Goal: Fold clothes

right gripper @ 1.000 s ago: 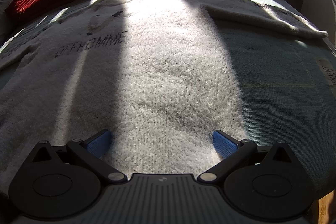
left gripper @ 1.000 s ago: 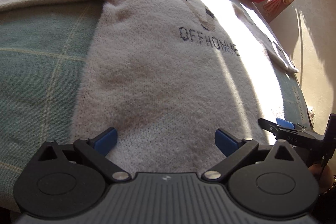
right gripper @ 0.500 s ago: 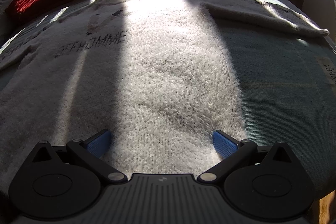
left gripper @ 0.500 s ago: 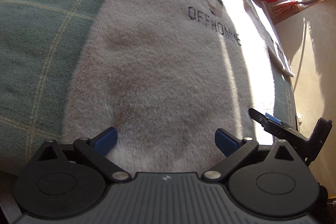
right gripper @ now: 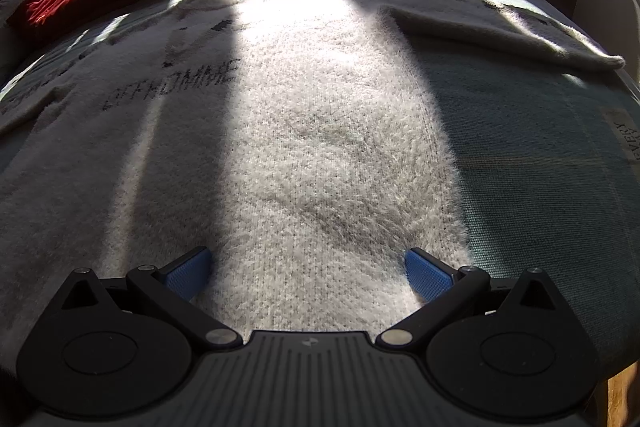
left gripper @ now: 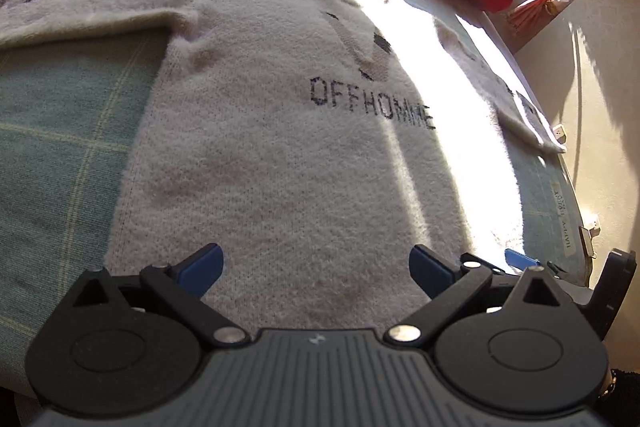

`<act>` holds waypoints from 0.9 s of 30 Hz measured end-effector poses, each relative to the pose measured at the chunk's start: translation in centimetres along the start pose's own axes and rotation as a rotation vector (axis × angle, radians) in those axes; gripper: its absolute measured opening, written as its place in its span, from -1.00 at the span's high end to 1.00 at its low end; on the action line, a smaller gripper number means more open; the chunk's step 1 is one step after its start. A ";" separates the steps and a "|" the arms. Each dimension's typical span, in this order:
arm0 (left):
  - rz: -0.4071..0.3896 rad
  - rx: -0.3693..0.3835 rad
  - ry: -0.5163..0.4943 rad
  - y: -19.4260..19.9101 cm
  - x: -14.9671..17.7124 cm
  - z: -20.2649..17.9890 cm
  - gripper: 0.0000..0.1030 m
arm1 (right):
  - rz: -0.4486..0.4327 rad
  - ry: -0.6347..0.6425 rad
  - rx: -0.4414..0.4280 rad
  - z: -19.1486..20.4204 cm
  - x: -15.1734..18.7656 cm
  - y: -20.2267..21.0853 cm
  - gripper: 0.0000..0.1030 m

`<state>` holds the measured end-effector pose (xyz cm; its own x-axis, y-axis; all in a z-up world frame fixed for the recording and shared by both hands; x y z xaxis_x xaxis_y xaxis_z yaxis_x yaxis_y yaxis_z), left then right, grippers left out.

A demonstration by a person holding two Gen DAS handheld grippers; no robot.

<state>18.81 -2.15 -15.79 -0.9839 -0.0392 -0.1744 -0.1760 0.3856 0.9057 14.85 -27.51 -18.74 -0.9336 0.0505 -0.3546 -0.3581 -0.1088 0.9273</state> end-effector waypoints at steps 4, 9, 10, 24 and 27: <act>-0.030 -0.100 -0.063 -2.4 0.7 -1.3 -0.92 | -0.037 0.002 -0.003 0.0 0.3 0.2 -1.00; -0.057 -0.267 -0.162 -4.5 3.2 -1.7 -0.93 | -0.037 0.044 0.015 0.3 0.4 0.4 -1.00; -0.056 -0.288 -0.177 -4.6 3.6 -1.9 -0.95 | -0.027 0.055 0.020 0.3 0.5 0.5 -1.00; -0.154 -0.254 -0.135 -0.1 3.6 -1.7 -0.97 | 0.018 0.193 -0.018 4.6 -0.9 2.7 -1.00; -0.171 -0.244 -0.115 0.8 3.7 -1.2 -0.97 | 0.040 0.246 -0.012 6.5 -1.6 1.5 -1.00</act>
<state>15.04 -3.10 -15.28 -0.9316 0.0255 -0.3626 -0.3550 0.1496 0.9228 15.91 -21.31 -16.02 -0.9204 -0.1968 -0.3378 -0.3198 -0.1180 0.9401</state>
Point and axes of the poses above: each gripper's, at about its wrist camera, not at the fingertips, and y roughly against the way its jaws point, z to its left, x to its underside, the point moved 8 cm from there along -y, roughly the way its jaws point, and after that the axes turned 15 degrees about z, right-handed, at the moved point
